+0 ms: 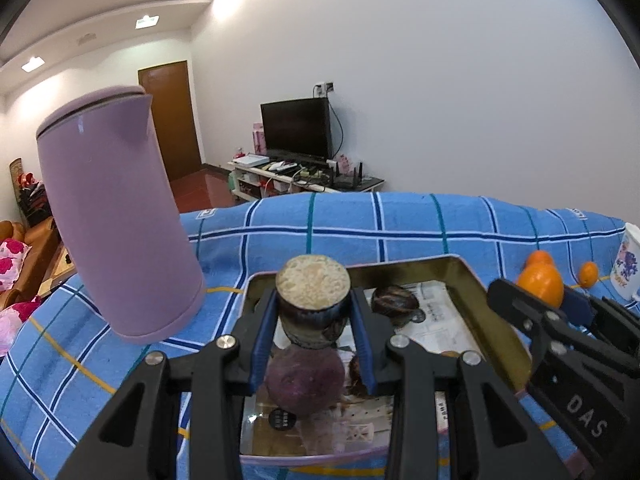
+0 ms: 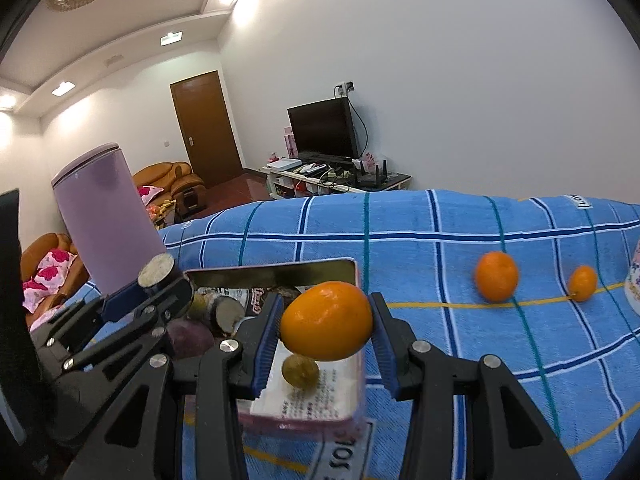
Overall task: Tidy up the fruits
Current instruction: 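Carry the root piece in left tool and orange in right tool over the pink tin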
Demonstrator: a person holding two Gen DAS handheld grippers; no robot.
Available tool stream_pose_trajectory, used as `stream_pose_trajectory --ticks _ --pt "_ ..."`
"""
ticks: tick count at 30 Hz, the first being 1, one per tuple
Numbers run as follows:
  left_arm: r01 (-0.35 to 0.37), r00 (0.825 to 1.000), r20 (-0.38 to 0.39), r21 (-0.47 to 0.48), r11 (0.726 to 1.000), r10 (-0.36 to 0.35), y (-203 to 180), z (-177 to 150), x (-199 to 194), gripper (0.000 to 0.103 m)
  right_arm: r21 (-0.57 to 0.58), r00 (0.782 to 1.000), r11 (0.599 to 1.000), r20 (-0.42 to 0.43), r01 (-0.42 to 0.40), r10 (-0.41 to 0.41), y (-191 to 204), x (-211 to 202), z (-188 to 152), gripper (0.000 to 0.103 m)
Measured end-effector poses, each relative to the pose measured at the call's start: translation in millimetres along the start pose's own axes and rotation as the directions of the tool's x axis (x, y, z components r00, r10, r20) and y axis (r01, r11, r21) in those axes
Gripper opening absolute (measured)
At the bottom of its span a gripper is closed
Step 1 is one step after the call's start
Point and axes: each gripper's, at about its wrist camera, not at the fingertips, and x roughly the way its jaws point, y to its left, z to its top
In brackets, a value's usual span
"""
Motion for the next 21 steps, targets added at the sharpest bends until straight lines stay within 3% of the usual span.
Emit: stream_pose_trajectory --ticks 21 --pt "-0.068 0.998 -0.005 0.099 0.993 0.068 -11 -5 8 0.038 -0.007 0.995 1.000 -0.098 -0.018 0.017 4 44 -5 0.046"
